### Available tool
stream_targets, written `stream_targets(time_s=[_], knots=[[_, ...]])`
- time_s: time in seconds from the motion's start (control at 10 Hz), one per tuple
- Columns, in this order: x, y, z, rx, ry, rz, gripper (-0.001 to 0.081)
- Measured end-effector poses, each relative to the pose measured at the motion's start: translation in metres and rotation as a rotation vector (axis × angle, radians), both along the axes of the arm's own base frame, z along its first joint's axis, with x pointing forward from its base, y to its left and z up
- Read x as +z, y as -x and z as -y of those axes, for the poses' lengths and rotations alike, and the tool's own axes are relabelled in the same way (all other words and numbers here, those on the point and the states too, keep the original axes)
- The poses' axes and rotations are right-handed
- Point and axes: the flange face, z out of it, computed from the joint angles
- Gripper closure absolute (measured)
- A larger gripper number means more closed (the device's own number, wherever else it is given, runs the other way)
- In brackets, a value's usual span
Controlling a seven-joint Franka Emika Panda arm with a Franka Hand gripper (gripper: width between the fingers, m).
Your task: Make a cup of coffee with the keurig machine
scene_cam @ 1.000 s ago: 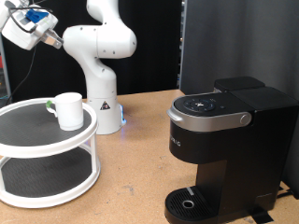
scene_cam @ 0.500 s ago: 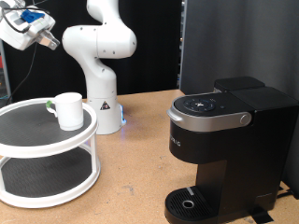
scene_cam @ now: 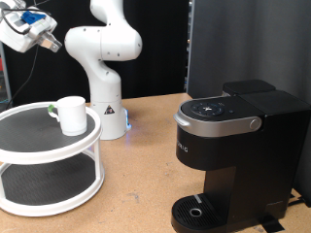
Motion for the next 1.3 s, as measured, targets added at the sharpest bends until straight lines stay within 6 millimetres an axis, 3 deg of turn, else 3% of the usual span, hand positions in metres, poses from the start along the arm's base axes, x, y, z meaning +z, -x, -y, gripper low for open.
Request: stream_targets(time_s=[1.3], knots=[[-0.071,0.013,0.020,-0.049,0.069,0.066,0.0804]])
